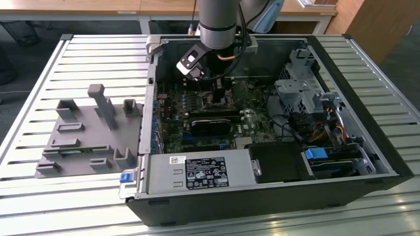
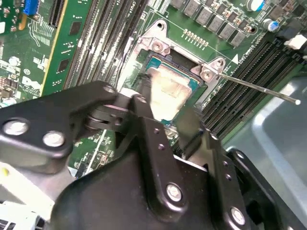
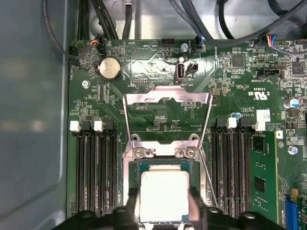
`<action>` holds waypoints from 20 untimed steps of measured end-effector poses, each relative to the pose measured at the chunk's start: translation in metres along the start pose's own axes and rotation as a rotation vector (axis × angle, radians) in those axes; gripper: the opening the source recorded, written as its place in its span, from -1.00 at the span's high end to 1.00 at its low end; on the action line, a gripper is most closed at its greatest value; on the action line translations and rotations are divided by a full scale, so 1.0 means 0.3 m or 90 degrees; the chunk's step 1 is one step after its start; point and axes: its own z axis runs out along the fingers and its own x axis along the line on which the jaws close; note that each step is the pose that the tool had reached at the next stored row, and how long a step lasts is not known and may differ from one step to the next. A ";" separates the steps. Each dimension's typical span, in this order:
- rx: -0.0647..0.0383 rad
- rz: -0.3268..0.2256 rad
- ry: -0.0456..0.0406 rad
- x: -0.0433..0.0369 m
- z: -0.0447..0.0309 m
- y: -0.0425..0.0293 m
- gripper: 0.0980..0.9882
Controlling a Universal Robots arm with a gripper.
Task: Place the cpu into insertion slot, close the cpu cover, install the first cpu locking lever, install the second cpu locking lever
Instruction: 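Place the cpu into insertion slot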
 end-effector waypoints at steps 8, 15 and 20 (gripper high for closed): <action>0.006 0.000 0.0056 -0.020 0.000 0.015 0.67; 0.009 0.001 0.0081 -0.020 -0.006 0.017 0.96; 0.010 0.001 0.0081 -0.020 -0.013 0.018 0.96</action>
